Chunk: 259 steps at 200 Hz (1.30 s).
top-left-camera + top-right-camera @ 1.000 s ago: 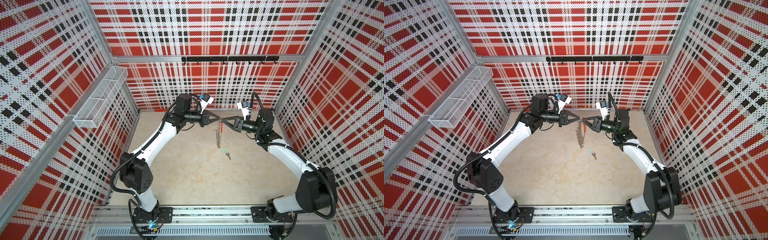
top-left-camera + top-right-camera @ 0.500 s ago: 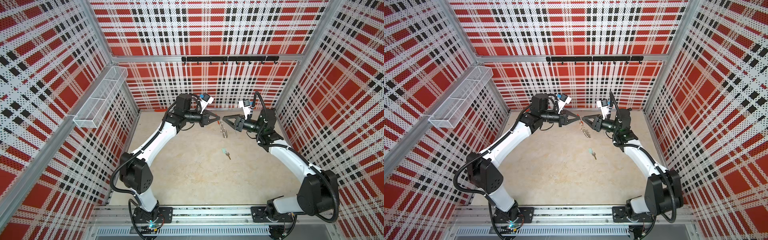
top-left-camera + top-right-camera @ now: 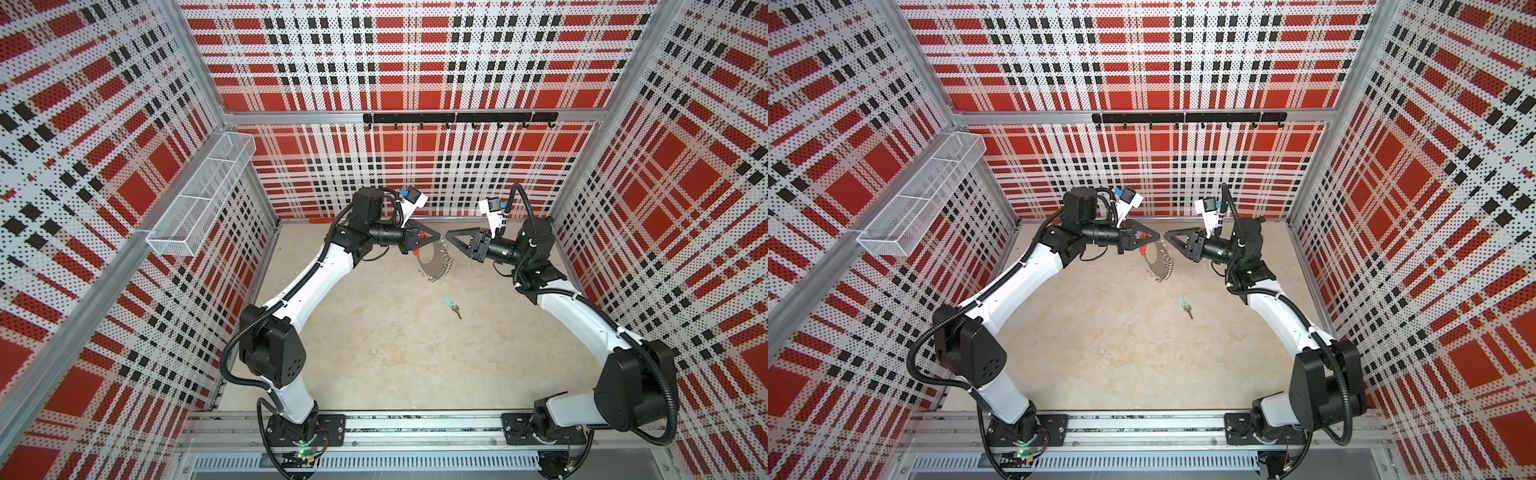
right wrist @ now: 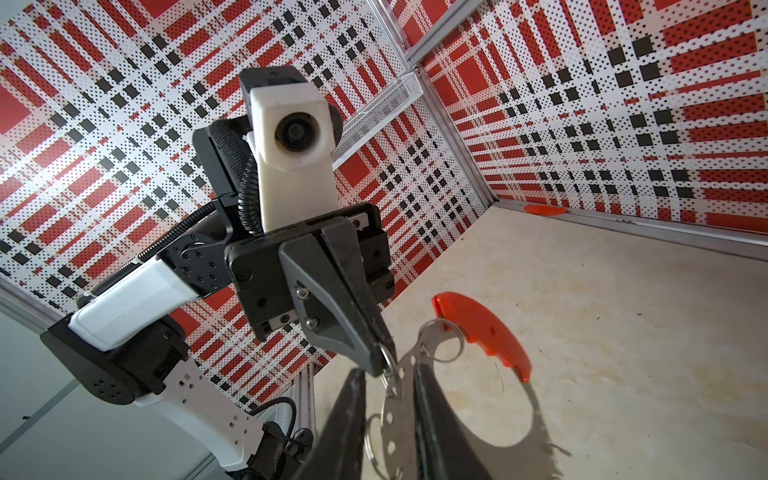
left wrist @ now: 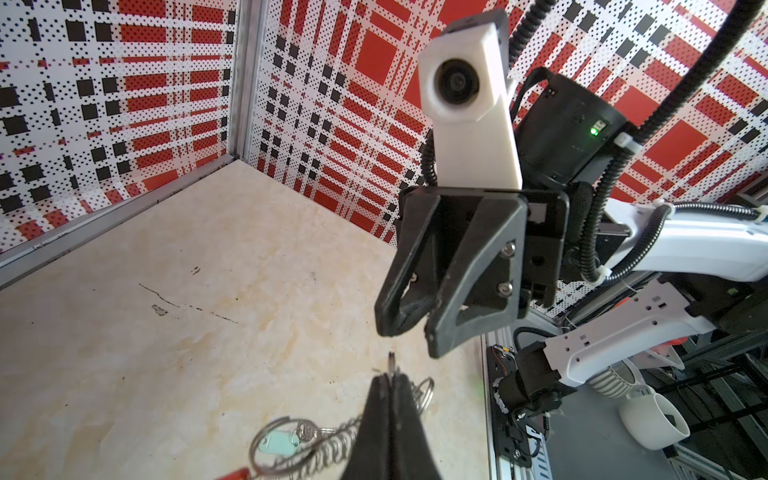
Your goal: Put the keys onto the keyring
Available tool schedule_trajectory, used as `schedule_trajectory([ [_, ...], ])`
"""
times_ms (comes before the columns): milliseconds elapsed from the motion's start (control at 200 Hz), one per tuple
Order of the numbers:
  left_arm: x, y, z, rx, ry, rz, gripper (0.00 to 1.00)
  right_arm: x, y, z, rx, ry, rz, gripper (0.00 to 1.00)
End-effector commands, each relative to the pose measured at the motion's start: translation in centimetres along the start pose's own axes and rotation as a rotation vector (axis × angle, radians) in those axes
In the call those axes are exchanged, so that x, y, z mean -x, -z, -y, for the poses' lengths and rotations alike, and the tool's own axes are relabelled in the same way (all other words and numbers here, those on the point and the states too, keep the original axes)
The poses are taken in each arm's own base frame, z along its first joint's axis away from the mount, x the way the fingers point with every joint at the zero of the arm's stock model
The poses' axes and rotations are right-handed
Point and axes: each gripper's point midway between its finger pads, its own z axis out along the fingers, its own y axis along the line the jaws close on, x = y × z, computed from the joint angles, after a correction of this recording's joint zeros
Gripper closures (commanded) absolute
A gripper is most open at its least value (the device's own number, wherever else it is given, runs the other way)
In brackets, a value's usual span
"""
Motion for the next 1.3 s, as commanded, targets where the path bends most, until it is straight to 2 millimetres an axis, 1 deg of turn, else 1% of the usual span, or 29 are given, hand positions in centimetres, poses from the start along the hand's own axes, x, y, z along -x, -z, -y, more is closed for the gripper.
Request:
schedule_trajectory([
  [0, 2.1, 0.4, 1.8, -0.033, -0.073, 0.035, 1.0, -0.2, -0.3, -0.5, 0.029, 0.021, -0.003, 0.76],
  [55, 2.1, 0.3, 1.9, -0.036, -0.071, 0.035, 1.0, -0.2, -0.3, -0.3, 0.026, 0.018, -0.004, 0.75],
  [471, 2.3, 0.3, 2.2, -0.043, -0.077, 0.037, 1.0, -0.7, -0.8, -1.0, 0.046, 0.018, -0.017, 0.75],
  [907, 2.3, 0.5, 2.5, -0.044, -0.08, 0.035, 1.0, -0.7, -0.9, -1.2, 0.048, 0.018, -0.014, 0.85],
  [1112, 2.3, 0.4, 2.7, -0.047, -0.081, 0.034, 1.0, -0.9, -1.2, -1.5, 0.062, 0.015, -0.014, 0.96],
  [1152, 2.3, 0.4, 2.6, -0.045, -0.081, 0.034, 1.0, -0.9, -1.3, -1.5, 0.063, 0.017, -0.014, 1.0],
  [1293, 2.3, 0.5, 2.7, -0.043, -0.081, 0.036, 1.0, -0.8, -1.2, -1.6, 0.062, 0.013, 0.003, 1.0],
])
